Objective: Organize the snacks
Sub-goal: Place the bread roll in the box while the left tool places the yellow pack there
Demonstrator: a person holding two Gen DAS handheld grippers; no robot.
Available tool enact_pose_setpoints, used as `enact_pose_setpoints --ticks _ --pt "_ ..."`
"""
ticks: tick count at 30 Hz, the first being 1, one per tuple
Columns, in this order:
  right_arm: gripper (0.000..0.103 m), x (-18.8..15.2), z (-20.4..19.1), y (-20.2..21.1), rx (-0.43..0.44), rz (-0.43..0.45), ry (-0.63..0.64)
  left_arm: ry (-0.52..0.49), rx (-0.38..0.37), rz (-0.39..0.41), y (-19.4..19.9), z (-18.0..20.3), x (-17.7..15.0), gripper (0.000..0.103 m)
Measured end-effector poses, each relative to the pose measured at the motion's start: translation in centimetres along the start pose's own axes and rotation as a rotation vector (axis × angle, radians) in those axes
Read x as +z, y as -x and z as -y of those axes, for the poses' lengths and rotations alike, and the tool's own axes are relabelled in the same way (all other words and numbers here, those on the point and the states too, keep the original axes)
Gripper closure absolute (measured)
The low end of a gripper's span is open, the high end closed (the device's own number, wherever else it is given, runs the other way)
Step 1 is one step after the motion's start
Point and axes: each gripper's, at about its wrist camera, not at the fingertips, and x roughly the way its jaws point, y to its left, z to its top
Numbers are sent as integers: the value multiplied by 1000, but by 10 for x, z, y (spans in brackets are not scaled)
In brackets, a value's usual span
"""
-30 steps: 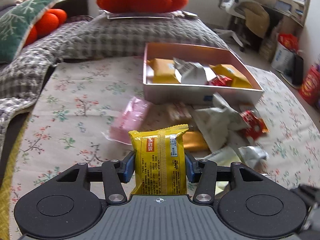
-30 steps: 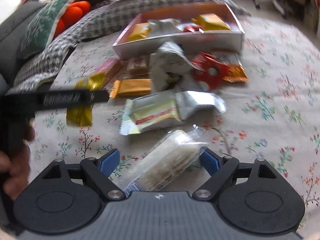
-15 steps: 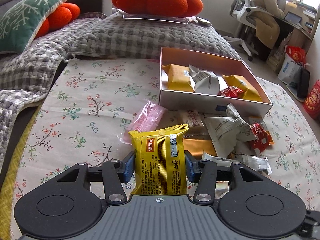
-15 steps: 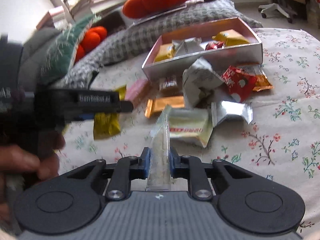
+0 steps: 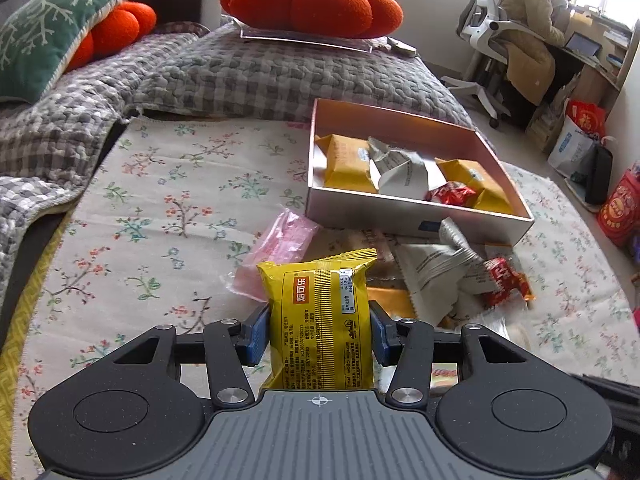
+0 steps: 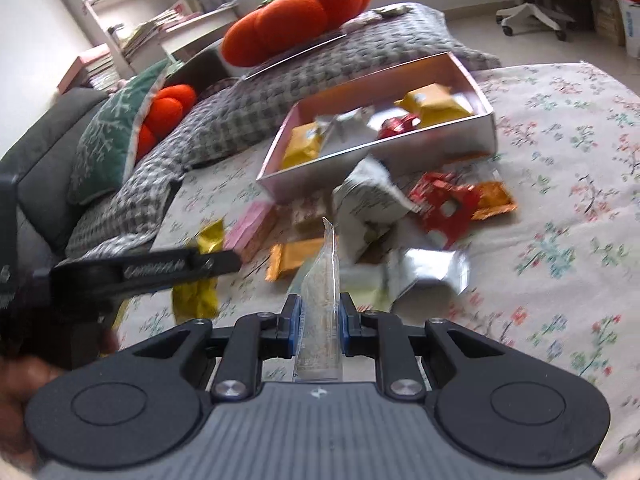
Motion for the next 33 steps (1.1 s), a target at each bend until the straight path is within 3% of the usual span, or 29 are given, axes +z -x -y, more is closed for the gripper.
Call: enact_pose_setpoints --ticks 8,15,20,24,28,33 --pt "86 48 10 -7 -25 49 -11 -10 -19 24 -11 14 29 56" --pt "86 98 35 -28 -12 77 -106 -12 -40 31 -46 29 72 56" --pt "86 126 54 -57 88 62 -213 -13 -78 10 -77 44 98 56" --pt "86 134 69 -95 150 -11 -339 -10 -79 -15 -107 49 109 56" --pt "86 141 75 -116 115 0 -354 -19 -93 -4 -126 50 118 56" --pt "86 151 69 -121 6 75 -229 -23 -98 41 -140 54 127 57"
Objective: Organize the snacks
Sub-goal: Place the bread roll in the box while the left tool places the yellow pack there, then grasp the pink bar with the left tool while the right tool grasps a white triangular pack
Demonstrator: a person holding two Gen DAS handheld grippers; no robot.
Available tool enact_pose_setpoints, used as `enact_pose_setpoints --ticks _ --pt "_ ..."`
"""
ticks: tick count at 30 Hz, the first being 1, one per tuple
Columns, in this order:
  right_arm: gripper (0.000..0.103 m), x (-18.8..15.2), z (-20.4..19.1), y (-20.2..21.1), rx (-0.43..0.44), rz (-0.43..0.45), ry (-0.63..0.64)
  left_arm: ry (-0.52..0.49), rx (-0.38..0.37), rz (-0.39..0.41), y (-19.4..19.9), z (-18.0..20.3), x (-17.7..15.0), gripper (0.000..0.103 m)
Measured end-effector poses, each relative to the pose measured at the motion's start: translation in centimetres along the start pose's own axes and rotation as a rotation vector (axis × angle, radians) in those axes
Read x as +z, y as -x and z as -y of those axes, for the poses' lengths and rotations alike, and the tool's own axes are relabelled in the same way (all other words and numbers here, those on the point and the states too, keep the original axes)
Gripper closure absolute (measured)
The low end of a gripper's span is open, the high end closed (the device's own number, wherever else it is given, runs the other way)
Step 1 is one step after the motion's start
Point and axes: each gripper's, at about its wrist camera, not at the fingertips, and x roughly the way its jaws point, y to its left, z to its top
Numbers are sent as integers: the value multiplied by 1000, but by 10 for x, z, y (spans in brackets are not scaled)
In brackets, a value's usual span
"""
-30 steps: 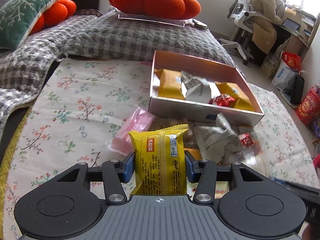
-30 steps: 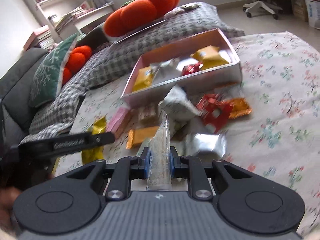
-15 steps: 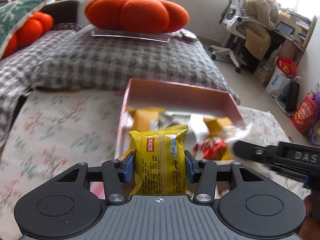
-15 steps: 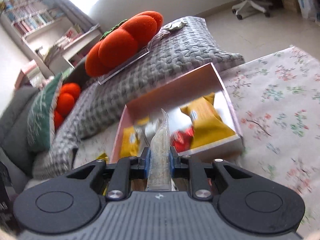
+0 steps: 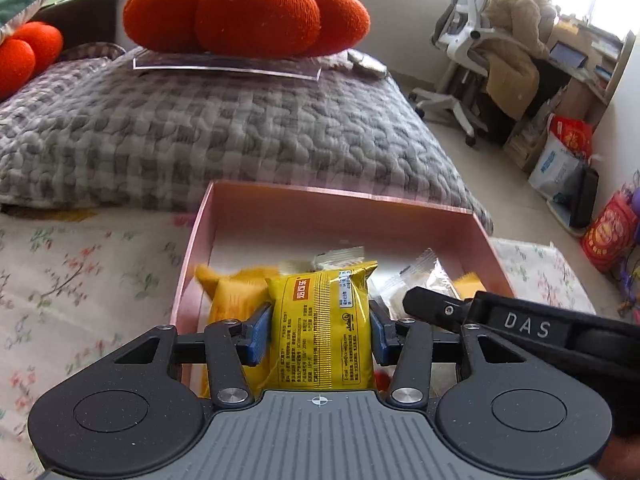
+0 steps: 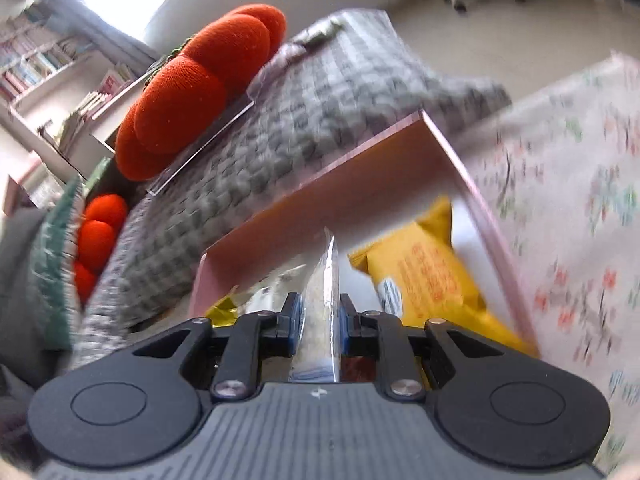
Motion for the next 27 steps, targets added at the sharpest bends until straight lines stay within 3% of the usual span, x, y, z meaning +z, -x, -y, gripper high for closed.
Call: enact_pose_setpoints --ticks 5,8,11,19,24,27 --pt "85 9 2 -3 -9 59 21 -1 -19 38 -5 0 0 57" --pt "78 10 8 5 24 65 -14 18 -53 68 8 -2 -2 53" --pt "76 10 10 18 -18 88 0 16 -75 102 28 -7 -3 47" --pt "75 8 21 69 -45 57 -2 32 -4 116 88 -34 -23 47" --pt "66 -1 28 96 -73 37 -35 0 144 79 111 -41 -39 47" --pt "62 -13 23 97 -64 -23 -49 9 157 77 122 -46 -51 47"
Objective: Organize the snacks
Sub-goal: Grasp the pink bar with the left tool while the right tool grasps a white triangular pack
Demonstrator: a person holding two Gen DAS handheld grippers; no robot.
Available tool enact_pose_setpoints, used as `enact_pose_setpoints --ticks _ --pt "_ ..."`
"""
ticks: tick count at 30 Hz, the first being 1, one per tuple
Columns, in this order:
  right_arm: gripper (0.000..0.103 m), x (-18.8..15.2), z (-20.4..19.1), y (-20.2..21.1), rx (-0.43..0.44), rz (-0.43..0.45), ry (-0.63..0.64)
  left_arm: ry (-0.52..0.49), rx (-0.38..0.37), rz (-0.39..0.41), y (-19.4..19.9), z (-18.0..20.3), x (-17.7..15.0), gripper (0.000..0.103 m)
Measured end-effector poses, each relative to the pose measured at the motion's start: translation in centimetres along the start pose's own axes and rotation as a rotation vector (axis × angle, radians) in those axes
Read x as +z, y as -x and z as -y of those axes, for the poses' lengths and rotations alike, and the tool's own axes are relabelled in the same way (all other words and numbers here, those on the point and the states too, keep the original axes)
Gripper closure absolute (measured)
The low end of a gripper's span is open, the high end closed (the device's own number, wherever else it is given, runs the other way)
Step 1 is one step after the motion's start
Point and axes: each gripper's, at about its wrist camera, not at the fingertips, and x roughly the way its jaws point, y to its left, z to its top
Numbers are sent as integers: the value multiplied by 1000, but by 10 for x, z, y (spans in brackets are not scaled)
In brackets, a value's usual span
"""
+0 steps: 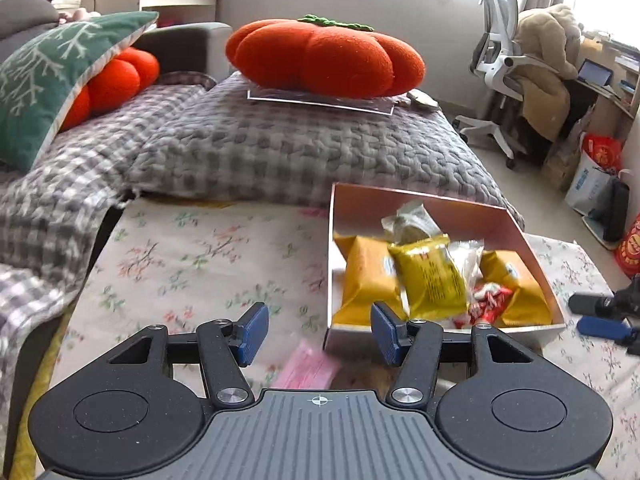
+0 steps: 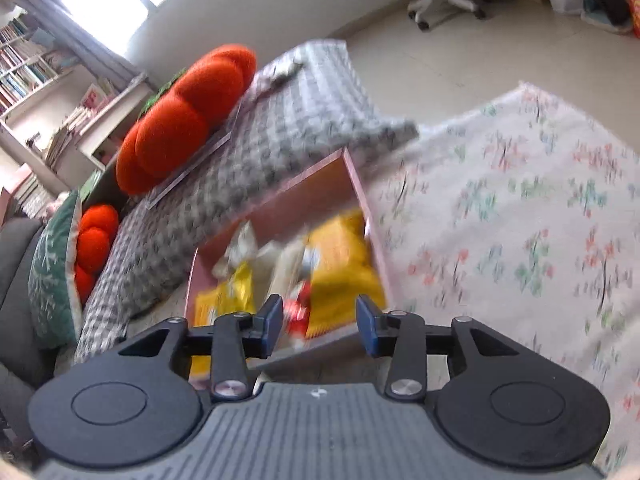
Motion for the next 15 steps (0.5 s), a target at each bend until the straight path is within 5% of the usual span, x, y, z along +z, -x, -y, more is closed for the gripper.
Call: enact_pose_setpoints --ticks 5,15 --pt "48 -30 -8 -3 31 -132 28 -19 35 -28 1 -9 -11 45" --pt "31 -41 -10 -14 -66 -100 168 -75 32 -129 -26 -8 -31 34"
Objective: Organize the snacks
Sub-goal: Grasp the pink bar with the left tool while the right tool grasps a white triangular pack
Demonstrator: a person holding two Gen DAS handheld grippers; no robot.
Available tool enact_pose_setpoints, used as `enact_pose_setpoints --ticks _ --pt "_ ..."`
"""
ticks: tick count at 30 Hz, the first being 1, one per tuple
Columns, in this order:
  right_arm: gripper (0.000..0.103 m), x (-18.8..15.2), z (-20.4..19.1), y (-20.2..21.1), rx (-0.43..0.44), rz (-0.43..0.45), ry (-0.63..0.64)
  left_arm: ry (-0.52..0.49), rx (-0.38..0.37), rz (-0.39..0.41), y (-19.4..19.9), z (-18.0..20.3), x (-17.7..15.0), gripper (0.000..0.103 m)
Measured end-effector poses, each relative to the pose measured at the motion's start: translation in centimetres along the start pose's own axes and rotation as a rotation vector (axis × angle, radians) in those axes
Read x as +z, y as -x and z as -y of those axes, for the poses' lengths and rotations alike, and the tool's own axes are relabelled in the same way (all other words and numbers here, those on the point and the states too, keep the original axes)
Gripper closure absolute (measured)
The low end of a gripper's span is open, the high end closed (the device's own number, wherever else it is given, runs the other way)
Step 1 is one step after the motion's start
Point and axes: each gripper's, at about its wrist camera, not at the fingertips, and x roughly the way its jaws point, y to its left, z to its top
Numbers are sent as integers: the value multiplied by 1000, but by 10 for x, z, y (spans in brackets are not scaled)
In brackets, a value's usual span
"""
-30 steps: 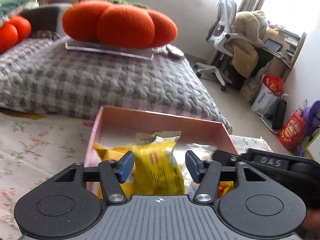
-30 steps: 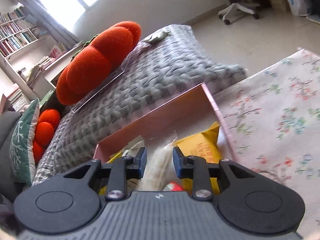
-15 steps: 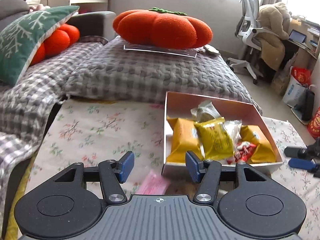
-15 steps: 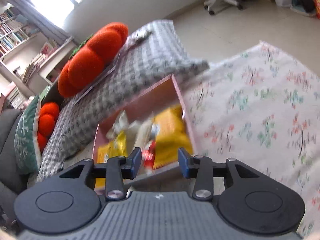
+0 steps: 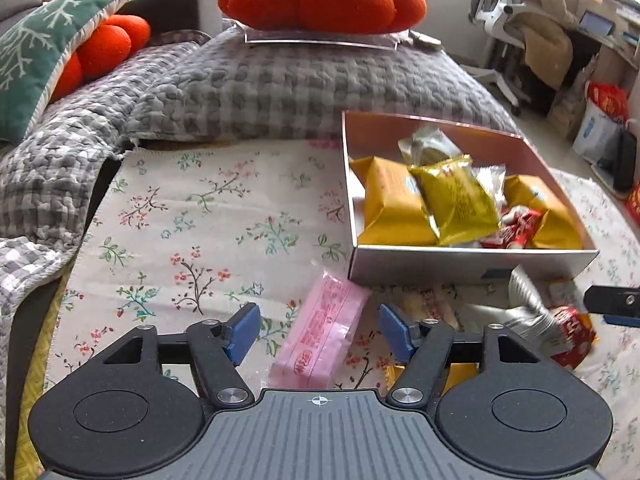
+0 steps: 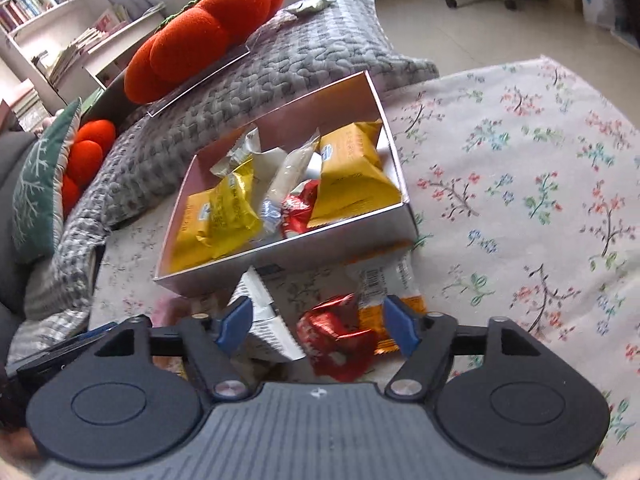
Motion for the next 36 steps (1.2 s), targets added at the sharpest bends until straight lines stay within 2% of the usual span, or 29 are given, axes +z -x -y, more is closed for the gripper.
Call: enact_pose_setpoints --ticks 5,10,17,21,28,31,33,36 --pt "27 -6 0 -3 36 -12 8 -33 25 -23 -11 5 -6 33" --pt "25 -14 -13 -6 41 -3 95 -40 45 -46 -21 3 -8 33" --pt "24 -23 -34 -2 105 27 222 -37 50 -78 -33 1 -12 33" --pt "21 -27 -43 -8 93 45 292 -46 54 -62 -35 3 -12 36" --pt "18 -24 -41 -22 88 71 279 -48 51 -49 -33 5 -11 59" --pt "19 -26 -48 -22 99 94 334 -48 50 -46 -32 6 -12 67" --pt "23 -27 -54 -20 96 120 373 -39 48 -45 -32 6 -11 69" --pt "23 -25 -57 -15 131 149 389 -19 40 -46 -31 4 -11 72"
